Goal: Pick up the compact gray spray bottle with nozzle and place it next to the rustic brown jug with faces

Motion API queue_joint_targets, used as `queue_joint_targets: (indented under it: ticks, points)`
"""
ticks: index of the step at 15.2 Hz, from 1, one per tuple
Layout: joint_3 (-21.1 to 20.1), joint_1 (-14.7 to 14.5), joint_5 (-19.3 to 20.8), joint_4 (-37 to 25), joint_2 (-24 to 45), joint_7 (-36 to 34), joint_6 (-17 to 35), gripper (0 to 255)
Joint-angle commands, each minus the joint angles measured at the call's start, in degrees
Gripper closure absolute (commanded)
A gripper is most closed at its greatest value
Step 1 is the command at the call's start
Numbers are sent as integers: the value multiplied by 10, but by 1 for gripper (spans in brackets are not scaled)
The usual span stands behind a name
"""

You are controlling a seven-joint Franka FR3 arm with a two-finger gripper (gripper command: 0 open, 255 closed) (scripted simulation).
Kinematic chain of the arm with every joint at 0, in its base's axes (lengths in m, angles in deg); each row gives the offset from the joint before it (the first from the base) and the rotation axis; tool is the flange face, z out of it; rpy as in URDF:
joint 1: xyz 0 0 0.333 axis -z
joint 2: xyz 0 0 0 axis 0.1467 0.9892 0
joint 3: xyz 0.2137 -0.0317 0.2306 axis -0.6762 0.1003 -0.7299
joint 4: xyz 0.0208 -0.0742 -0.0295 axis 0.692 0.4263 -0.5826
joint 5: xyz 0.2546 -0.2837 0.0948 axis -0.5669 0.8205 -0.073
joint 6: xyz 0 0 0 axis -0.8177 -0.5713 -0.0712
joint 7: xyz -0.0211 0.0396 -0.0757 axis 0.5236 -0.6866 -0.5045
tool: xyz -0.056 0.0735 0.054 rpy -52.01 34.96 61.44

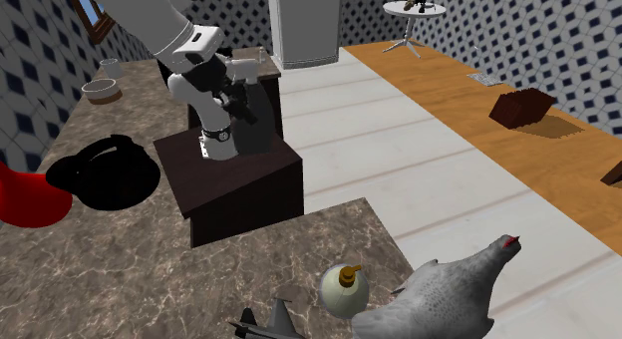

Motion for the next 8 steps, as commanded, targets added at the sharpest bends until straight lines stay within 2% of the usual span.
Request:
queue_joint_targets:
  ticks: [1,8]
  points:
    - [-1,23,20,22,-37,3,-16,255]
    - [14,102,82,65,-143,31,-95,255]
